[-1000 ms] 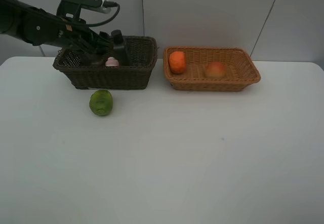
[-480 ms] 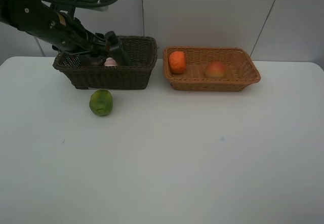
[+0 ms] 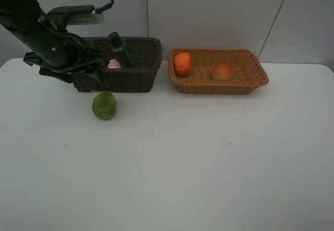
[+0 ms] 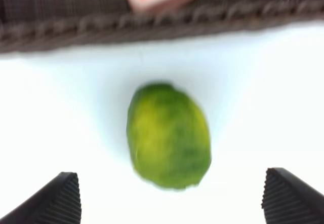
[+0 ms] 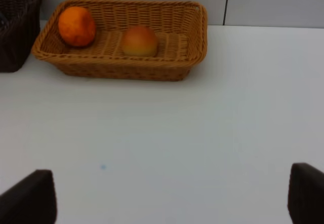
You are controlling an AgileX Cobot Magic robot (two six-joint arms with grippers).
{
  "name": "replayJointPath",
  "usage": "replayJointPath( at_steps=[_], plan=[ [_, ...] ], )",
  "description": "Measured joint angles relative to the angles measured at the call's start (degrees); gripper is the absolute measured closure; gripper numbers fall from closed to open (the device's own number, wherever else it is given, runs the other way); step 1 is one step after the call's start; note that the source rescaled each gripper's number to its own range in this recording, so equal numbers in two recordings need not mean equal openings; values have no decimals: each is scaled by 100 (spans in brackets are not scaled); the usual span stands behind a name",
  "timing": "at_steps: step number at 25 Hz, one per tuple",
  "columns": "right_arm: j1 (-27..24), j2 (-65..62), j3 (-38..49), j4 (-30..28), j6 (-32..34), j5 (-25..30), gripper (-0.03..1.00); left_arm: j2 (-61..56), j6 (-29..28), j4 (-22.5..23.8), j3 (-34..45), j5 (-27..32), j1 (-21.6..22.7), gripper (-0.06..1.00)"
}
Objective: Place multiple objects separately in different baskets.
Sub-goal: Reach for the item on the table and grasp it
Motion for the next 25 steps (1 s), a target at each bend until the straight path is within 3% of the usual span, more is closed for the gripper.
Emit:
replayJointPath(
  at_steps=[10, 20, 25],
  plan=[
    [0, 0, 0, 0, 0, 0, 0, 839, -438, 0, 7, 145, 0, 1],
    [0, 0, 0, 0, 0, 0, 0, 893, -457, 0, 7, -268, 0, 1],
    [0, 0, 0, 0, 0, 0, 0, 999, -369, 0, 7, -462, 0, -5]
  ],
)
